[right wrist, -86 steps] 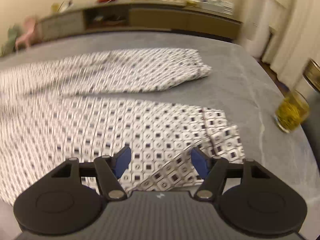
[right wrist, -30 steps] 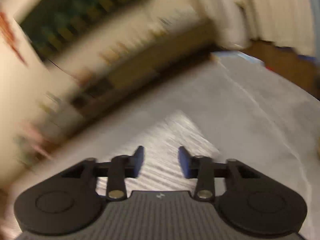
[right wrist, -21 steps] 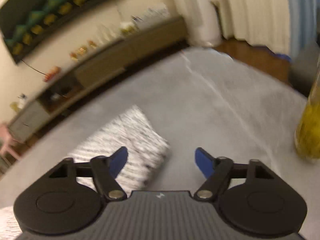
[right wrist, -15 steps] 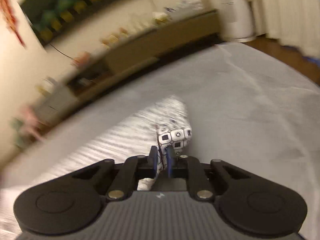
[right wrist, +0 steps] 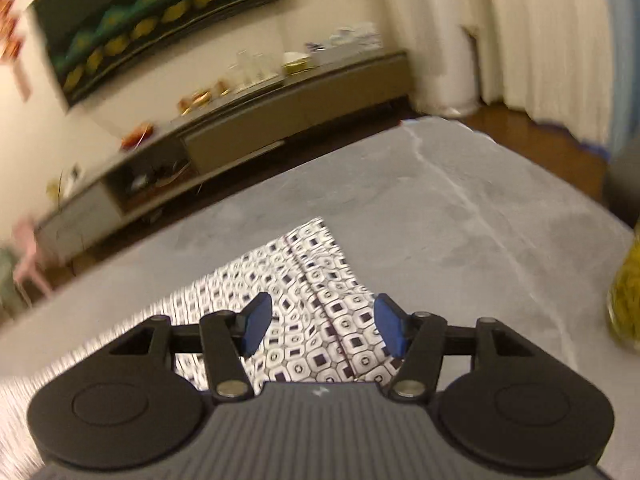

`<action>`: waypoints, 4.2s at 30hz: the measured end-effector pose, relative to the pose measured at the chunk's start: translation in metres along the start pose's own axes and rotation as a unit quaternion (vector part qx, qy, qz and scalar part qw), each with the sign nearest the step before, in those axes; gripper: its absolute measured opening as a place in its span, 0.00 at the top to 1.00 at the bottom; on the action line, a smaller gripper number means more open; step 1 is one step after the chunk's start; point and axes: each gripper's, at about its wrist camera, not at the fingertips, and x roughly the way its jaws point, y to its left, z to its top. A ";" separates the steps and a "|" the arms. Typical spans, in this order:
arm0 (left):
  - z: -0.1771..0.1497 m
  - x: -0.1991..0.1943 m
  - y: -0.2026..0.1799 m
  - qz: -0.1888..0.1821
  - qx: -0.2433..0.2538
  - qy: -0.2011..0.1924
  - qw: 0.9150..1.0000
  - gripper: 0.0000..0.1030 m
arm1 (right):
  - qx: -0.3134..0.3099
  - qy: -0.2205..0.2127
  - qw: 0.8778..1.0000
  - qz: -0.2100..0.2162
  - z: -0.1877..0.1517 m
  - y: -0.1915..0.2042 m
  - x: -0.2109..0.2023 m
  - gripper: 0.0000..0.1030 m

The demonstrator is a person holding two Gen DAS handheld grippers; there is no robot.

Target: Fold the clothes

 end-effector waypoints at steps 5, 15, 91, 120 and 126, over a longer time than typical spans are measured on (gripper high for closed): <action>0.000 0.011 0.004 0.000 -0.020 0.017 1.000 0.39 | -0.120 0.064 0.991 -0.013 -0.005 0.040 0.016 0.56; -0.025 0.025 0.028 -0.024 -0.058 0.082 0.995 0.36 | -0.172 0.101 0.956 -0.214 -0.007 0.037 0.011 0.51; -0.054 0.055 0.102 -0.109 -0.233 0.028 0.966 0.38 | -0.310 0.116 0.921 0.206 -0.130 0.507 -0.046 0.36; -0.033 0.043 0.066 0.037 -0.194 0.043 0.979 0.24 | -0.085 0.050 0.989 -0.108 -0.126 0.036 -0.094 0.26; -0.043 0.040 0.074 0.078 -0.178 0.051 0.980 0.22 | -0.060 0.047 0.976 -0.205 -0.129 0.018 -0.106 0.22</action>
